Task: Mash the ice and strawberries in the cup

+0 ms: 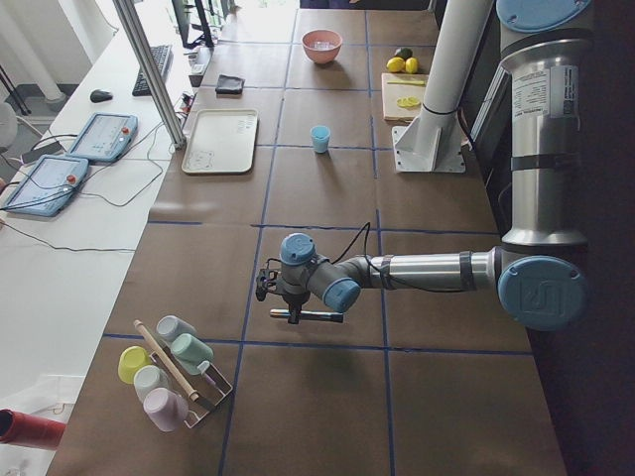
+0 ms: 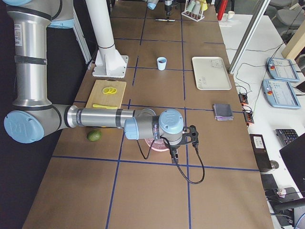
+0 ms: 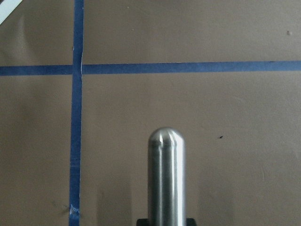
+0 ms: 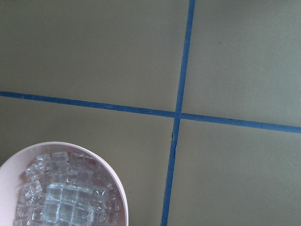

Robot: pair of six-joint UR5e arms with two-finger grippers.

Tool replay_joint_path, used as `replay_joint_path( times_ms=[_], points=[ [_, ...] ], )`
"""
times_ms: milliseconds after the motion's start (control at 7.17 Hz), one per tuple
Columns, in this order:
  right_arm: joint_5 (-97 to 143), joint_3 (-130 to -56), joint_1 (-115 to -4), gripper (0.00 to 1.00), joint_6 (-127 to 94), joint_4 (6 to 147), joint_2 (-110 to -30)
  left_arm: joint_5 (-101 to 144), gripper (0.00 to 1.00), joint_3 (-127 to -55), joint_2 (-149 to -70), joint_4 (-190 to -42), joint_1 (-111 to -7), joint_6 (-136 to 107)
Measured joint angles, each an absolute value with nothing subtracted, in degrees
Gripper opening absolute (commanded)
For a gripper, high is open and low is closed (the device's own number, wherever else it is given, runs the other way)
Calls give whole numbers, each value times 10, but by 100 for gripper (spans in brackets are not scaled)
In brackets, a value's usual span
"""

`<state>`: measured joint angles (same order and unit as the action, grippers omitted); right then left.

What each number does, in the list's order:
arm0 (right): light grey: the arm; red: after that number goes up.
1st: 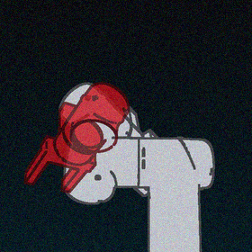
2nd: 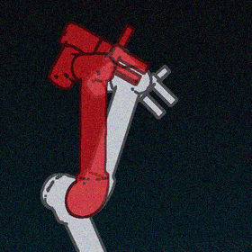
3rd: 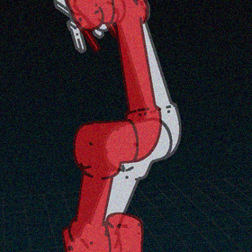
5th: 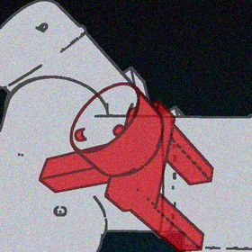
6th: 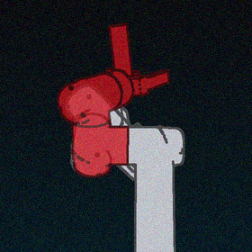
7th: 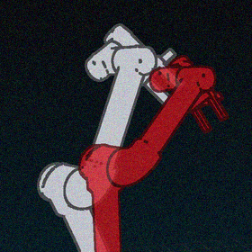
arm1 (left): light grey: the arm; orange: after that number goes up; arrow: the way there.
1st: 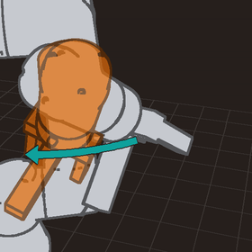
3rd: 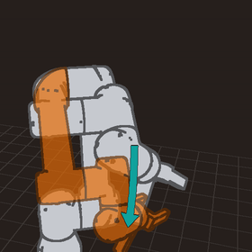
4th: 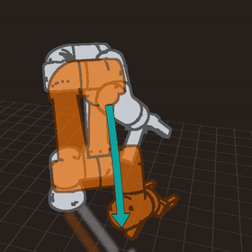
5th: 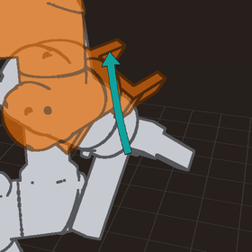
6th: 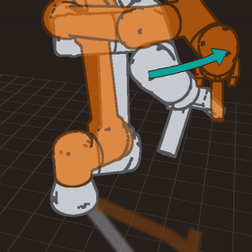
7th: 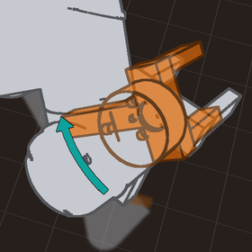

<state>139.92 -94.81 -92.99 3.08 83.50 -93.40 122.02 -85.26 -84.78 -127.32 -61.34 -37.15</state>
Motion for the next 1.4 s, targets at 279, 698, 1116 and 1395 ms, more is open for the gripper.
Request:
replay_joint_path(
  times_ms=[279,698,1116,1395],
  points=[
    [1399,-948,-930,100,31,835,-934,1219,100,-852,-848,-1276,-613,-370],
    [1401,-949,-930,100,31,835,-934,1223,100,-854,-849,-1273,-614,-361],
    [1404,-954,-931,100,31,834,-936,1256,100,-903,-853,-1137,-673,-177],
    [1405,-953,-931,100,31,833,-937,1275,100,-945,-877,-973,-766,-15]
  ],
)
